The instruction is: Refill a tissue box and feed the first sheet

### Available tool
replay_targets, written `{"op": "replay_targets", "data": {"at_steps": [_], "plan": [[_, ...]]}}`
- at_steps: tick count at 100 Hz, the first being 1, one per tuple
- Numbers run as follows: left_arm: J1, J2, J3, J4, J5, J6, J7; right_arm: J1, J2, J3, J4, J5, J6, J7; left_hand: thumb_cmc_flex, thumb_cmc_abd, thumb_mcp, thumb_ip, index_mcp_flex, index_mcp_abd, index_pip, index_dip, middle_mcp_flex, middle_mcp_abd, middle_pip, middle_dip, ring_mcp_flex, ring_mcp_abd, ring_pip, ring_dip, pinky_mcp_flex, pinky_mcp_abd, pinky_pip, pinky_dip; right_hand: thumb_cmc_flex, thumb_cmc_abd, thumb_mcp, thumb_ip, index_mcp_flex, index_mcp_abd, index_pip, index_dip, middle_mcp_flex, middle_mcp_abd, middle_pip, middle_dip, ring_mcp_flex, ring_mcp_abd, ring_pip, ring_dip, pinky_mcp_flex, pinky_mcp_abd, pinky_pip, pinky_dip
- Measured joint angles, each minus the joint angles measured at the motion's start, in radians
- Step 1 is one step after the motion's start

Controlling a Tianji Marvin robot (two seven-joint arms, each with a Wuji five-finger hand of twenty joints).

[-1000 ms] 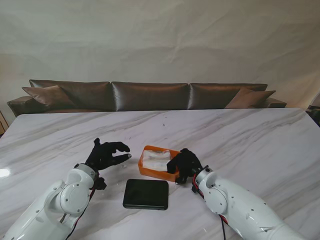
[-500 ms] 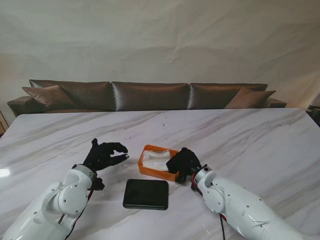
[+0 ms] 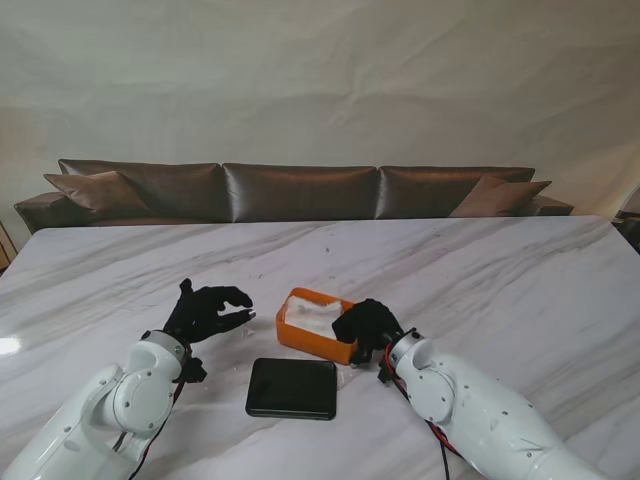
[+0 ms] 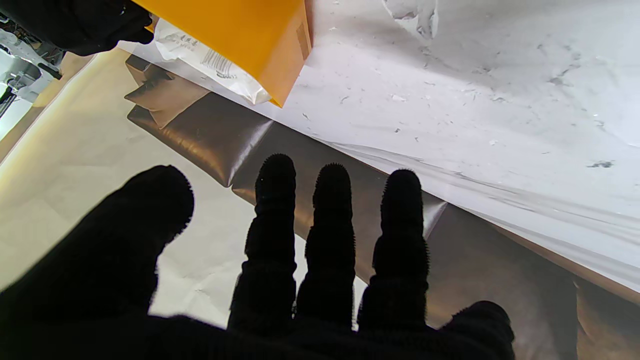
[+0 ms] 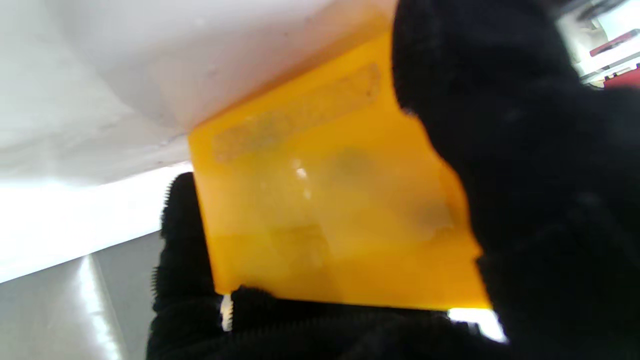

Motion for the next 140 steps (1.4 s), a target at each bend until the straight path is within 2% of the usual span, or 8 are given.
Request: {"op": "replay_targets", "data": {"at_steps": [10,20,43,73,83,110,122,140], "plan": [[0.002,0.0,-0.001,-0.002,0.0,0.0,0.003,-0.05,0.015,0.068,-0.089,0.008,0.028,0.084,0.0,0.0,0.0,0.0,0.0,0.0,0.0,0.0,0.022,0.0,0.004,0.001,0.0,0.0,0.0,0.001,0.006,0.0,0.0,0.0,0.015,0.0,-0.006,0.042,0.01,0.018,0.0,0.005,0.004,0.006,0.0,0.034,0.004,0.009,0.001,0.002,0.014,0.026,-0.01,0.016],[0.002,0.0,0.001,-0.002,0.0,0.0,0.011,-0.107,0.032,0.138,-0.199,0.042,0.074,0.175,0.0,0.0,0.0,0.0,0.0,0.0,0.0,0.0,0.022,0.0,0.006,0.001,0.0,0.0,0.001,0.01,0.01,0.0,0.0,0.0,0.023,-0.001,-0.008,0.092,0.02,0.039,0.001,0.009,0.013,0.013,0.0,0.08,0.015,0.02,0.005,0.017,0.029,0.089,-0.01,0.046],[-0.008,-0.002,0.024,0.008,-0.021,-0.009,0.047,-0.22,0.06,0.281,-0.438,0.1,0.205,0.335,0.0,0.0,0.013,0.0,0.001,0.0,0.003,0.0,0.022,0.0,0.008,0.003,0.018,0.002,0.031,0.023,0.022,0.001,0.0,0.0,0.057,-0.001,-0.009,0.174,0.037,0.062,0.012,0.006,0.015,0.014,0.024,0.138,0.016,0.02,0.009,0.033,0.041,0.114,-0.01,0.093],[-0.057,-0.019,0.122,0.071,-0.107,-0.044,0.126,-0.33,0.083,0.406,-0.687,0.17,0.32,0.44,0.0,0.0,0.046,0.0,0.02,0.0,-0.029,-0.01,0.022,0.0,0.009,0.005,0.018,0.013,0.051,0.037,0.022,0.002,0.0,0.008,0.106,-0.002,-0.009,0.275,0.04,0.076,0.034,0.001,0.015,0.014,0.054,0.169,0.027,0.018,0.014,0.041,0.067,0.12,-0.01,0.109],[-0.075,-0.032,0.159,0.098,-0.123,-0.06,0.164,-0.358,0.087,0.424,-0.753,0.197,0.344,0.448,0.014,0.0,0.064,0.0,0.02,0.001,-0.08,-0.039,0.022,0.0,0.015,0.007,0.018,0.018,0.062,0.049,0.022,0.002,0.0,0.013,0.112,-0.002,-0.009,0.297,0.05,0.076,0.036,-0.001,0.022,0.014,0.057,0.179,0.03,0.017,0.015,0.042,0.073,0.12,-0.01,0.118],[-0.088,-0.07,0.213,0.126,-0.191,-0.129,0.28,-0.385,0.085,0.443,-0.841,0.267,0.39,0.445,0.04,0.0,0.133,0.0,0.021,0.001,-0.19,-0.096,-0.001,0.0,0.055,0.043,-0.02,0.024,0.115,0.097,0.006,0.002,0.0,0.037,0.128,-0.002,-0.009,0.301,0.051,0.079,0.042,-0.004,0.025,0.014,0.058,0.19,0.031,0.017,0.027,0.042,0.081,0.12,-0.01,0.123],[-0.078,-0.086,0.217,0.123,-0.251,-0.162,0.283,-0.382,0.082,0.44,-0.85,0.3,0.399,0.445,0.075,0.0,0.155,0.0,0.021,0.001,-0.21,-0.099,-0.028,-0.002,0.071,0.059,-0.033,0.025,0.126,0.119,-0.003,0.002,0.0,0.045,0.135,-0.002,-0.009,0.301,0.051,0.088,0.043,-0.004,0.025,0.014,0.062,0.192,0.031,0.017,0.03,0.042,0.081,0.12,-0.01,0.125],[-0.057,-0.093,0.223,0.111,-0.31,-0.181,0.273,-0.369,0.079,0.425,-0.849,0.321,0.401,0.439,0.128,0.0,0.179,0.0,0.021,0.001,-0.241,-0.115,-0.037,-0.002,0.101,0.094,-0.08,0.032,0.152,0.152,-0.017,0.002,0.0,0.05,0.139,-0.002,-0.009,0.31,0.053,0.088,0.044,-0.004,0.025,0.014,0.067,0.198,0.031,0.017,0.035,0.042,0.084,0.12,-0.01,0.126]]}}
